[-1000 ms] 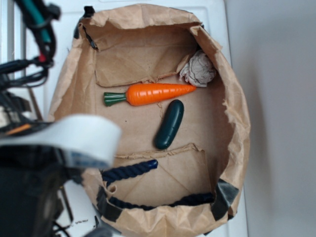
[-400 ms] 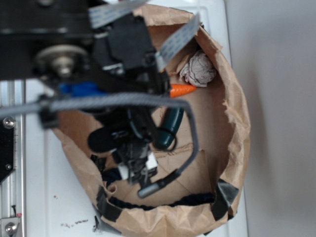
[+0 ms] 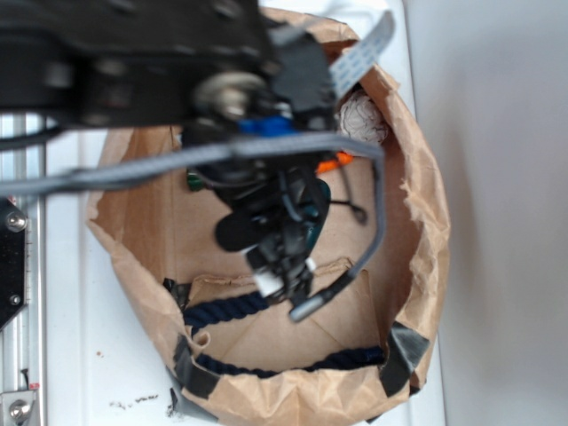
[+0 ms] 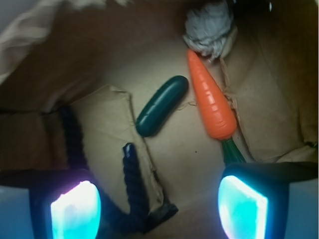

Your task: Grab the plastic pickle.

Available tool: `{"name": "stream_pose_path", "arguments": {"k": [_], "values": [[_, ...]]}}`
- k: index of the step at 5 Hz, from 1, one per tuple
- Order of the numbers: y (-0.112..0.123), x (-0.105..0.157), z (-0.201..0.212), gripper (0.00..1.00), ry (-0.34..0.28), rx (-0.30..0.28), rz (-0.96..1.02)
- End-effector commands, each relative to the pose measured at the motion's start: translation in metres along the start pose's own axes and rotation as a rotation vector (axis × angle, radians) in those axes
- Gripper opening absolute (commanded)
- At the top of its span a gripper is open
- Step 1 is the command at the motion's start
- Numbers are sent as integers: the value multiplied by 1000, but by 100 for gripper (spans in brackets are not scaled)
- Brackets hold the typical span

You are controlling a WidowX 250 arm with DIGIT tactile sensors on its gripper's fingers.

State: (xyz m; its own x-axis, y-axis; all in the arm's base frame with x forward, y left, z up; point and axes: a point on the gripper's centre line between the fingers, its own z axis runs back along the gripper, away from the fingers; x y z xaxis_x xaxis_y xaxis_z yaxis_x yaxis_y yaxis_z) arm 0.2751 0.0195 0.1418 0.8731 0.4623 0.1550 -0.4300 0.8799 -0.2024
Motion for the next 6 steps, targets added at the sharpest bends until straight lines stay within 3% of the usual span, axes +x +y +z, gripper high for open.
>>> {"name": "stream_pose_path", "arguments": {"k": [1, 5, 6], "values": [[-7, 10, 0, 100, -17, 43, 133], [-7, 10, 0, 100, -17, 43, 133], [2, 6, -15, 100, 4, 25, 224]]}}
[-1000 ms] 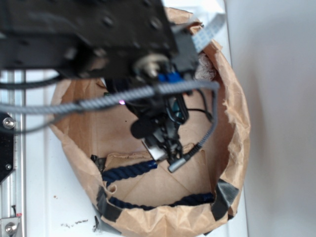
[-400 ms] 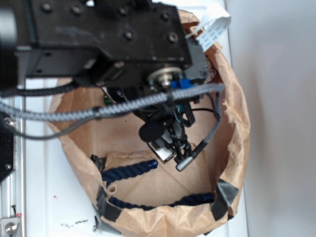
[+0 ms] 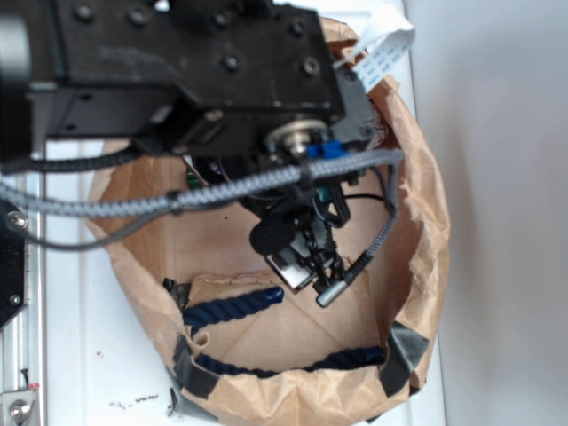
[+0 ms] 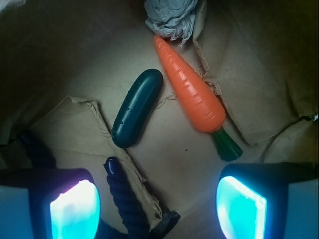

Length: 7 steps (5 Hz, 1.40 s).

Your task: Grab the plastic pickle.

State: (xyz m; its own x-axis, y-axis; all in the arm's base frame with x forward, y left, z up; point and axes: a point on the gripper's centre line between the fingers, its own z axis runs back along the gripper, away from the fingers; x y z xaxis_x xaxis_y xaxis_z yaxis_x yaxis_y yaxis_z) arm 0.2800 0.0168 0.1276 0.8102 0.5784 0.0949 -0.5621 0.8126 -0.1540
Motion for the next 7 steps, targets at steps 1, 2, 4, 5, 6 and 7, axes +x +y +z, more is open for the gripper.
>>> {"name": "stream_pose_path", "arguments": {"k": [1, 2, 4, 5, 6, 7], "values": [[1, 8, -13, 100, -55, -129, 199], [-6, 2, -26, 100, -109, -120, 238], [-20, 19, -46, 100, -169, -58, 302], [-22, 28, -54, 100, -173, -40, 327], [-32, 22, -54, 100, -173, -49, 317], [-39, 27, -61, 100, -197, -36, 331]]}}
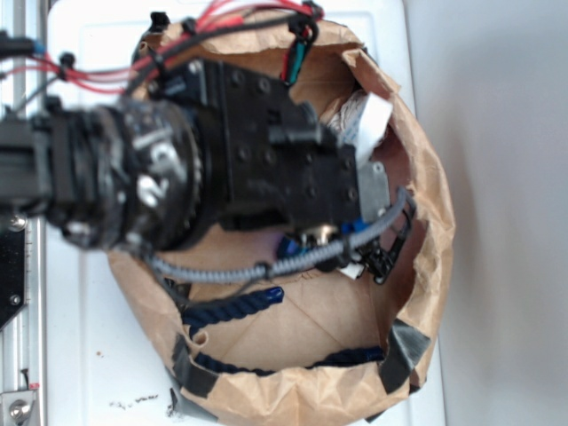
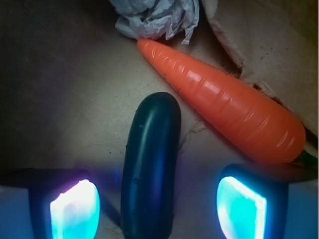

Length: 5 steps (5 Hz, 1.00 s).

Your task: Grab the plastic pickle.

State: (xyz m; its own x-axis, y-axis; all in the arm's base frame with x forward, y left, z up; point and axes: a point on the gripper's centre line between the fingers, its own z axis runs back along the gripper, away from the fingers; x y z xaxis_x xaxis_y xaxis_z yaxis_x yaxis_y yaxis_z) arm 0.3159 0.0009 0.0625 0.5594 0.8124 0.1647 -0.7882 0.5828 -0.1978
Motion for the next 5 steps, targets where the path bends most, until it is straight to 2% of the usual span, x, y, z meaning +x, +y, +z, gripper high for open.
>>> {"name": "stream_pose_path", "arguments": {"k": [1, 2, 4, 5], "values": [[-18, 7, 0, 100, -83, -36, -10], [-12, -2, -15, 100, -100, -22, -21], [-14, -10, -29, 100, -122, 1, -62], [-7, -9, -32, 100, -94, 21, -108]]}}
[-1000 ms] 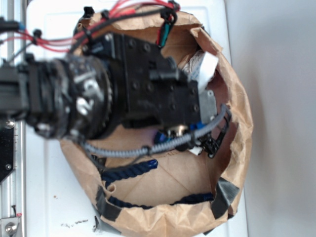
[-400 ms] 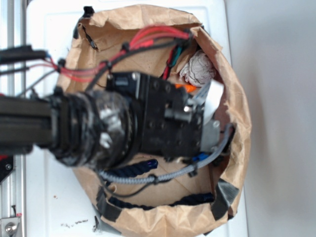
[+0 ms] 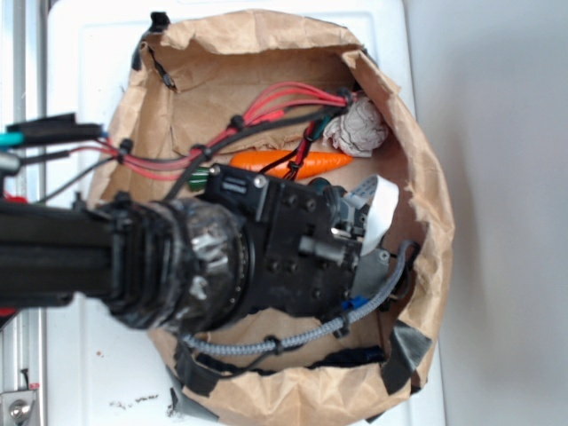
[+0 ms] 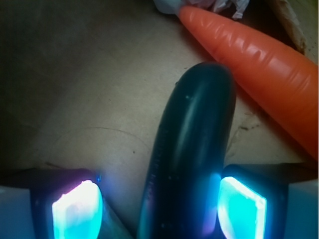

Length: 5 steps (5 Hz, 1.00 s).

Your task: Grab the plastic pickle.

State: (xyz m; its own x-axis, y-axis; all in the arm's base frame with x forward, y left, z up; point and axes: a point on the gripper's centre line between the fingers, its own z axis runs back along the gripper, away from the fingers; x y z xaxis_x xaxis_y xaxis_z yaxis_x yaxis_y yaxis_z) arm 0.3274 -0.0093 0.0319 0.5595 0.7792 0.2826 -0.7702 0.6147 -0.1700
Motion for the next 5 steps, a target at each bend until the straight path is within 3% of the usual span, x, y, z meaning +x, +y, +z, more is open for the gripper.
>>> {"name": "stream_pose_path", "arguments": {"k": [1, 4, 5], "values": [[2, 3, 6, 0, 37, -7, -49], [8, 29, 40, 0, 43, -35, -73], [20, 38, 77, 0, 94, -67, -184]]}}
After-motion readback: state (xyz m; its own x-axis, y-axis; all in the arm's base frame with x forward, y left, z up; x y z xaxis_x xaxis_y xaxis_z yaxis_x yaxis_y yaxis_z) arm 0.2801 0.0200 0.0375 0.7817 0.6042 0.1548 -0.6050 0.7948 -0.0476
